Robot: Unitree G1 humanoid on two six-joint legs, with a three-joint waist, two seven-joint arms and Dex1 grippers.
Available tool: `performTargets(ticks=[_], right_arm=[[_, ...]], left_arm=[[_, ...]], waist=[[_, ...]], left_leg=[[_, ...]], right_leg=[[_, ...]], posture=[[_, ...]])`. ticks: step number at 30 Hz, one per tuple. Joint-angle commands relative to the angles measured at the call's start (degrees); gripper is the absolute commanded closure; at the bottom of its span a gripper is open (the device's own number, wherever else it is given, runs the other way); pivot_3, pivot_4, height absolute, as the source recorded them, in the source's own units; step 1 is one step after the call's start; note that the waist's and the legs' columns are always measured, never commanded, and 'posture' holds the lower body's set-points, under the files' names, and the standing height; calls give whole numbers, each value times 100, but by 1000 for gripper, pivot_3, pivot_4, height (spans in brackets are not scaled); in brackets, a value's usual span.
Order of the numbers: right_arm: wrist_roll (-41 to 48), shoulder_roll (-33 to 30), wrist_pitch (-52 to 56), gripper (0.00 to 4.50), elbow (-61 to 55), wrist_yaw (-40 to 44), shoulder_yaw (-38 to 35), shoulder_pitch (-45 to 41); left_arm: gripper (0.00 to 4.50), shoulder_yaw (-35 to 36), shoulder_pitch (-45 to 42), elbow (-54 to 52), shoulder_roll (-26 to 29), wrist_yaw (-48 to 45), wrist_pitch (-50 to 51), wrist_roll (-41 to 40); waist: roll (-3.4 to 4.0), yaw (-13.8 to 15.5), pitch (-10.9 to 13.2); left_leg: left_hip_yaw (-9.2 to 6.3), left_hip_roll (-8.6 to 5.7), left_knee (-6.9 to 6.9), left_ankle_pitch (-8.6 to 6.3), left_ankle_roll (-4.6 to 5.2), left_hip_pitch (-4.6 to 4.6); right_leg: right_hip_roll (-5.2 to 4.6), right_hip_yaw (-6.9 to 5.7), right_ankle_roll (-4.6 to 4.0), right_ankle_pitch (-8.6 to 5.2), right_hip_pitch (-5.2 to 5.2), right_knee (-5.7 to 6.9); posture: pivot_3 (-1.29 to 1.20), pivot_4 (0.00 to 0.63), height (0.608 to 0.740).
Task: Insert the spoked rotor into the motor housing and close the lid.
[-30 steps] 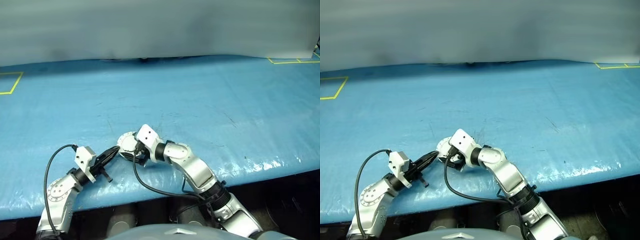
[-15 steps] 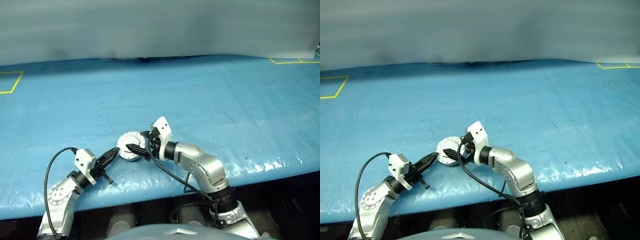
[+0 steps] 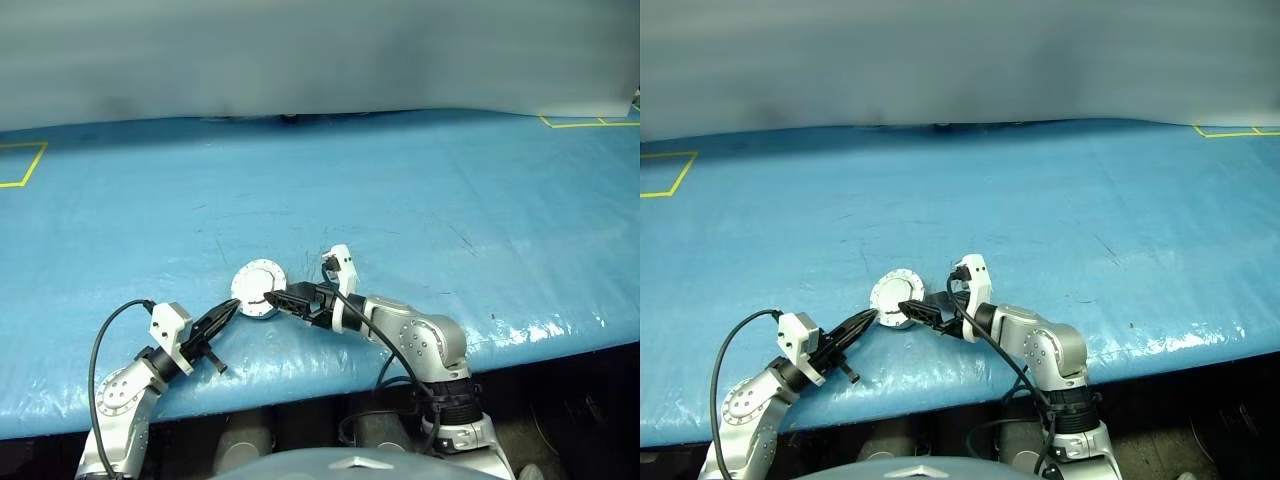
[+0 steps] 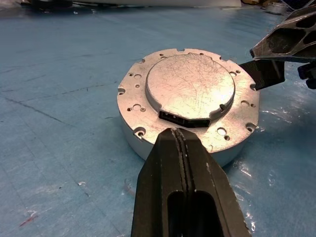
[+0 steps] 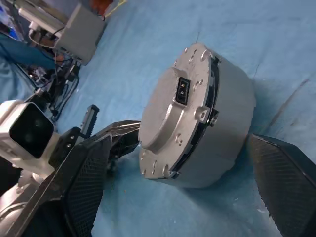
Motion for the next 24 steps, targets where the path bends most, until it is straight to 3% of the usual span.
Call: performTargets(ticks=[1, 9, 15, 20, 24], right_arm=[[306, 159, 95, 613, 205, -48, -216, -32], [607, 255, 170, 3193, 550, -107, -437, -66], [722, 236, 138, 3272, 582, -184, -479, -86], [1040, 434, 125, 3272, 684, -355, -869, -175], [1487, 537, 109, 3272, 690, -496, -1228, -297]], left_arm=[[4500, -131, 62, 128, -29, -15, 47, 110], [4500, -143, 16, 156, -16, -86, 129, 29], [4500, -15, -69, 69, -84, -72, 501, -334], [4500, 432, -232, -237, -436, 191, 1333, -1452], [4329, 607, -238, -518, -649, 479, 1751, -1802]], waist=[[0, 1, 0], [3, 0, 1], [4, 3, 2], [1, 0, 5], [-9, -9, 11]], left_leg=[[0, 0, 0, 0, 0, 0], [0, -3, 0, 0, 1, 0], [-3, -3, 5, 1, 2, 1], [-5, -4, 8, 2, 4, -2], [-8, -4, 17, 3, 6, -31]], right_leg=[[0, 0, 0, 0, 0, 0], [4, 2, 2, 1, 1, 1], [3, 1, 6, 3, 5, 2], [4, 1, 19, 11, 7, 2], [27, 5, 49, 30, 11, 4]], posture=[[0, 150, 740], [0, 150, 740], [0, 150, 740], [0, 150, 740], [0, 150, 740]])
